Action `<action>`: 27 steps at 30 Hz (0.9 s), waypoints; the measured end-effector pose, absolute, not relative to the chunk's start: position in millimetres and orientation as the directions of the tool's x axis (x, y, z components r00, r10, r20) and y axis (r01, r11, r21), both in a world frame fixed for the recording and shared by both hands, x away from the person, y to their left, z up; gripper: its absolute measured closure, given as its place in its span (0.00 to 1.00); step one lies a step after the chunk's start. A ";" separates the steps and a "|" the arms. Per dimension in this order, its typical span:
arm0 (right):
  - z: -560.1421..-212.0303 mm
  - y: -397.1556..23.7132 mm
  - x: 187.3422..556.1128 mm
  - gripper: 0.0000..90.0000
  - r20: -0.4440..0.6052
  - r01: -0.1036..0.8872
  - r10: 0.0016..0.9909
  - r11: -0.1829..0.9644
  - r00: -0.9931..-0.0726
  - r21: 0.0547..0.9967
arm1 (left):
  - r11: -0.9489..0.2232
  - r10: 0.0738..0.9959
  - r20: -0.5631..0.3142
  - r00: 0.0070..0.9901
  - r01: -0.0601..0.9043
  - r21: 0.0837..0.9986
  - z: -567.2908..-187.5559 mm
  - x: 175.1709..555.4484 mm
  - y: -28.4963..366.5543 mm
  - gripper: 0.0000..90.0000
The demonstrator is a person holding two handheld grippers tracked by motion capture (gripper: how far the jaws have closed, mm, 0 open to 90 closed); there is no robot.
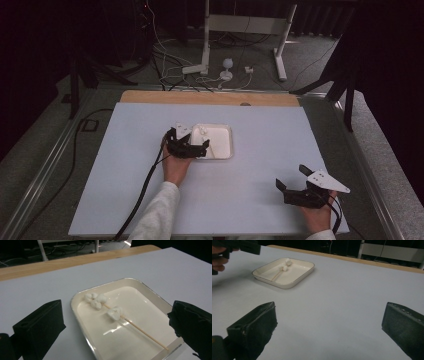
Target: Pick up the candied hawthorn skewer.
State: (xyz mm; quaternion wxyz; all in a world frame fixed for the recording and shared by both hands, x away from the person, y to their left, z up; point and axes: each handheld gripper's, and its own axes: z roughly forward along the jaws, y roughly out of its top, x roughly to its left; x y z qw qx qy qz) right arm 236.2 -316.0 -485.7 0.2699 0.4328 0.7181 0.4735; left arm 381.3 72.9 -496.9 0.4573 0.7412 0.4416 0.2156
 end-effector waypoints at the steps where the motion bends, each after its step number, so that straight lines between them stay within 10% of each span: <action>1: -485.7 -316.0 236.2 0.00 0.021 0.365 0.877 0.178 -0.480 0.914 | -0.192 0.853 -0.085 0.515 0.461 0.866 -498.8 382.4 70.3 0.01; 18: -485.2 -319.4 235.8 0.00 0.026 0.366 0.880 0.170 -0.474 0.915 | -0.281 0.870 -0.057 0.490 0.587 0.759 -524.0 392.3 29.4 0.11; 27: -485.6 -319.0 235.7 0.00 0.027 0.368 0.880 0.170 -0.473 0.914 | -0.322 0.866 -0.043 0.498 0.621 0.714 -521.8 390.5 33.7 0.67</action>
